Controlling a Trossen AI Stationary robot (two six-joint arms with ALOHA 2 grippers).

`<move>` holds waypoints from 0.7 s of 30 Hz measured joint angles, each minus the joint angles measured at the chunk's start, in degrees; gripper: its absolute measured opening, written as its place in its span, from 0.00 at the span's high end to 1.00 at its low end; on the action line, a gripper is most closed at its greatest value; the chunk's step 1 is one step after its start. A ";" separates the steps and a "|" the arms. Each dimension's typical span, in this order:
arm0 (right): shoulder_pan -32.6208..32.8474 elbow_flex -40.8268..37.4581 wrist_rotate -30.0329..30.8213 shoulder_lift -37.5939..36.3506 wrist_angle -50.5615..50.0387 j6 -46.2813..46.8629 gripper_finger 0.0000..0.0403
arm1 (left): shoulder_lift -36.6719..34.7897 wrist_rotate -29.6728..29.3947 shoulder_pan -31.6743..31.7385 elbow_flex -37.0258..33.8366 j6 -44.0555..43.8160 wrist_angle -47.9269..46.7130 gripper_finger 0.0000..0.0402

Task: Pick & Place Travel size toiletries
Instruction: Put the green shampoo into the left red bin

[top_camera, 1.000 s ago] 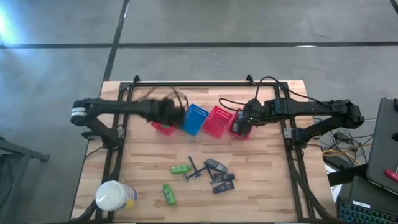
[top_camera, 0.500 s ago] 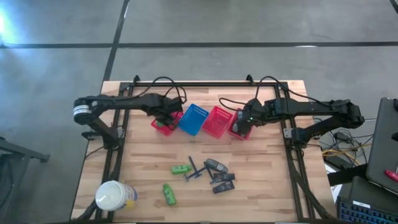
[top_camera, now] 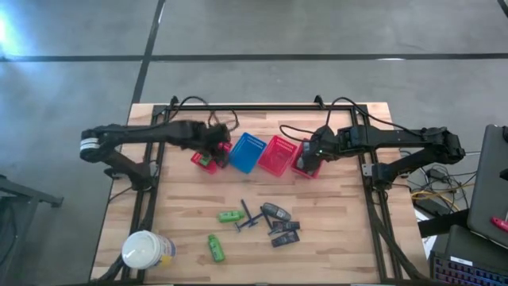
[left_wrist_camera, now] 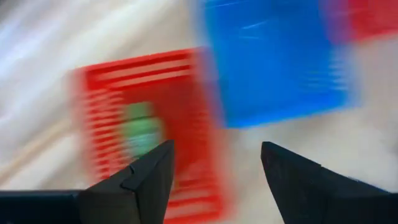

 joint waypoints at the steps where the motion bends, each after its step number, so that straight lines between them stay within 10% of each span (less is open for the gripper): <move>1: 0.01 0.00 -0.22 0.00 -0.03 -0.39 0.10 | -0.70 1.52 -3.06 0.00 0.59 2.44 0.40; 10: -0.01 0.00 -0.47 0.00 0.04 -2.57 0.10 | 5.78 -6.81 -38.04 0.21 7.14 15.02 0.40; 21: 0.01 0.00 -0.83 0.00 0.04 -3.71 0.10 | 17.24 -9.18 -42.15 0.31 -5.65 15.79 0.34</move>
